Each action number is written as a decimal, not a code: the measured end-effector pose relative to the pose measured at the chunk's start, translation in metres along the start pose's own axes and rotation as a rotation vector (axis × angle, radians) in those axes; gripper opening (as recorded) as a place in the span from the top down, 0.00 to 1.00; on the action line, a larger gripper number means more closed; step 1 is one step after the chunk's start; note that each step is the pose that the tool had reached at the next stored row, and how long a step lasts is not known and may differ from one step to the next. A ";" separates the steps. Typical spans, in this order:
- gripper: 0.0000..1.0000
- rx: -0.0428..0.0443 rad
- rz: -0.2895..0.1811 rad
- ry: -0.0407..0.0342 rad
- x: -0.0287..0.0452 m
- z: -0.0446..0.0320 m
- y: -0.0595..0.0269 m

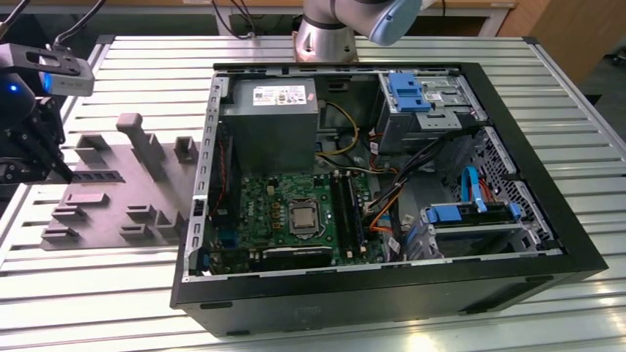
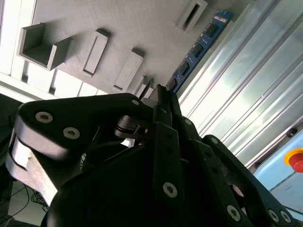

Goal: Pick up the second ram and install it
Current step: 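Pick up the second ram and move it above second insertion slot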

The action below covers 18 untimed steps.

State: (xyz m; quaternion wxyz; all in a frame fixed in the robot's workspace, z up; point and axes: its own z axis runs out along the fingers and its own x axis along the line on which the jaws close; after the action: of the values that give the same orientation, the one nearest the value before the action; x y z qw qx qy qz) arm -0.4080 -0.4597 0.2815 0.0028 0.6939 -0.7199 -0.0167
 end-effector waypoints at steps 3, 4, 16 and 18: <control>0.86 -0.0002 0.000 0.0002 0.0000 -0.0023 0.0001; 0.86 -0.0002 0.000 0.0002 0.0000 -0.0023 0.0001; 0.86 -0.0003 0.000 0.0002 -0.0001 -0.0083 0.0002; 0.86 -0.0002 0.000 0.0002 -0.0002 -0.0122 0.0004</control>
State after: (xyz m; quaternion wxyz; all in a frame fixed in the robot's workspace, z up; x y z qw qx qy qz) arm -0.4080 -0.4597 0.2937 0.0029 0.6939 -0.7199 -0.0167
